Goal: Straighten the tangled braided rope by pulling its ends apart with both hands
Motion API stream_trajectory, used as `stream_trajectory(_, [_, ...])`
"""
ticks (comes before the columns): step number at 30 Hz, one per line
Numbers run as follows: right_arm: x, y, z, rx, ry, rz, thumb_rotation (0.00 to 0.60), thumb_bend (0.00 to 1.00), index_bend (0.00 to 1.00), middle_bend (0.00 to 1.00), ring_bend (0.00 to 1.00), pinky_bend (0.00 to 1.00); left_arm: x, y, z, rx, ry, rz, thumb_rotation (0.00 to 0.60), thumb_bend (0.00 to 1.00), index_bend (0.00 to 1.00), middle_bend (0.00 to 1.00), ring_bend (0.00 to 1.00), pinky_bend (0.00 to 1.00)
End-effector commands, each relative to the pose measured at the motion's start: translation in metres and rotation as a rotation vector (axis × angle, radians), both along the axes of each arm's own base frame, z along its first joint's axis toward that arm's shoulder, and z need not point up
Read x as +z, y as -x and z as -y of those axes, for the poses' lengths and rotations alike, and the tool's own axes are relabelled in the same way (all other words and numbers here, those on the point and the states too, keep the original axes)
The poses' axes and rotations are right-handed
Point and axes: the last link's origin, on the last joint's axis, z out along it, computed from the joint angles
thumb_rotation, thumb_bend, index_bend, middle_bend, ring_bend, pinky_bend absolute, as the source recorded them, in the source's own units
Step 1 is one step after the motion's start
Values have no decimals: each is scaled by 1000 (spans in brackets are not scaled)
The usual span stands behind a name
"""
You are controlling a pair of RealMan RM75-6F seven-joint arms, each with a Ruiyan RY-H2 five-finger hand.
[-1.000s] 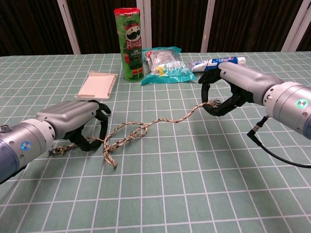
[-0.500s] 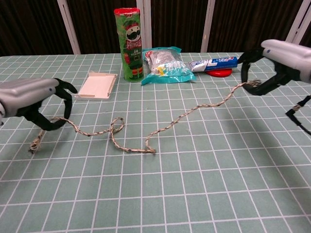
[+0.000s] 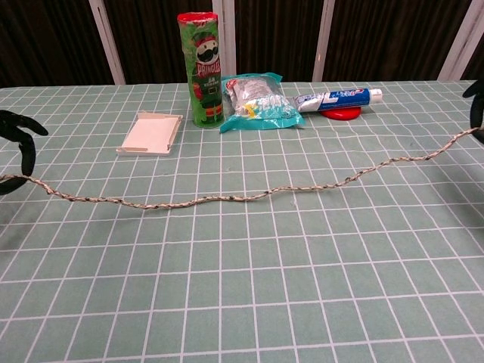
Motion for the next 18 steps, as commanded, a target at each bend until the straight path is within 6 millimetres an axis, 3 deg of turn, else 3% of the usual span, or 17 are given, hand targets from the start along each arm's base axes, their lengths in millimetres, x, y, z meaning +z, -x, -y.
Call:
stream_trajectory(1, [2, 11, -1, -6, 4, -47, 600, 495, 635, 207, 0, 0, 1, 3, 1, 3, -1, -4, 600, 543, 591, 114, 0, 0])
stream_trajectory(18, [8, 47, -3, -75, 16, -136, 600, 495, 634, 206, 0, 0, -4, 19, -4, 25, -3, -58, 600, 543, 591, 114, 0, 0])
